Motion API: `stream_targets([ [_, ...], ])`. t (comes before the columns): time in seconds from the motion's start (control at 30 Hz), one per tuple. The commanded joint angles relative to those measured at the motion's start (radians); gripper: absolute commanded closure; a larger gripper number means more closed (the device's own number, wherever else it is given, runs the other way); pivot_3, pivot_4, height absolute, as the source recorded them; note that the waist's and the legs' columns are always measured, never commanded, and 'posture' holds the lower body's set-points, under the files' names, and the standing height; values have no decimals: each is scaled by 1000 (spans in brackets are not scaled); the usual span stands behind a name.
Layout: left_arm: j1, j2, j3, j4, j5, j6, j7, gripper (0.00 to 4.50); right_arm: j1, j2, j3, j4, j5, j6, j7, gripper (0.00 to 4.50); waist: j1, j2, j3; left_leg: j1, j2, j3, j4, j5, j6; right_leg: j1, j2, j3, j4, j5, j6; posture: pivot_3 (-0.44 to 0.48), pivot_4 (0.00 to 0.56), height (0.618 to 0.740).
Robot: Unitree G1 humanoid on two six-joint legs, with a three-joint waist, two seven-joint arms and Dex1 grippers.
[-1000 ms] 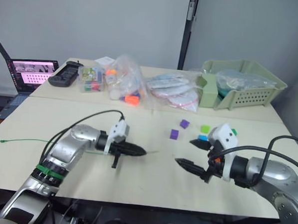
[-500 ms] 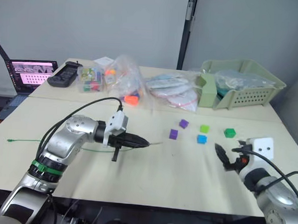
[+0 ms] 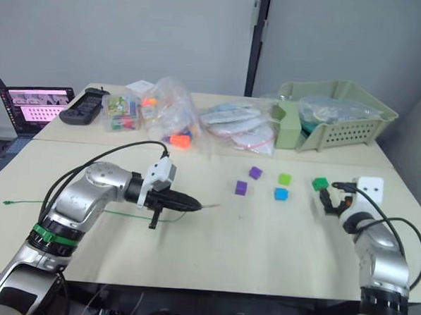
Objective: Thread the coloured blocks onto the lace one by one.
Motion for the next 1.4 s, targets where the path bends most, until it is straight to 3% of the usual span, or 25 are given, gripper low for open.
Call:
stream_targets([
  [0.03, 18, 19, 33, -76, -28, 22, 24, 4487, -62, -4, 20, 75, -3, -43, 60, 0, 0, 0, 0, 0, 0, 0, 0, 0, 0, 0, 0, 0, 0, 0, 0, 0, 150, 734],
  [0.5, 128, 91, 99, -209, -83, 109, 101, 4487, -205, 17, 53, 411, -111, -287, 7, 0, -4, 1, 0, 1, 0, -6, 0, 0, 0, 0, -1, 0, 1, 0, 0, 0, 150, 734],
  [1.13, 114, 105, 87, -209, -89, 123, 118, 4487, -428, 15, 67, 833, -174, -487, -76, 0, -28, 2, 1, 1, 0, -7, -2, 0, 0, 0, -1, 0, 1, 0, 0, 0, 150, 734],
  [1.17, 113, 104, 86, -208, -88, 123, 119, 4500, -437, 15, 66, 851, -175, -497, -76, 561, -28, 2, 1, 1, 0, -7, -2, 0, 0, 0, -2, 0, 1, 0, 0, 0, 150, 734],
  [1.4, 124, 101, 80, -209, -83, 115, 123, 4500, -468, 9, 47, 915, -165, -516, -38, 2883, -27, 2, 1, 1, 0, -7, -3, 0, 0, 0, -2, 0, 0, 0, 0, 0, 150, 734],
])
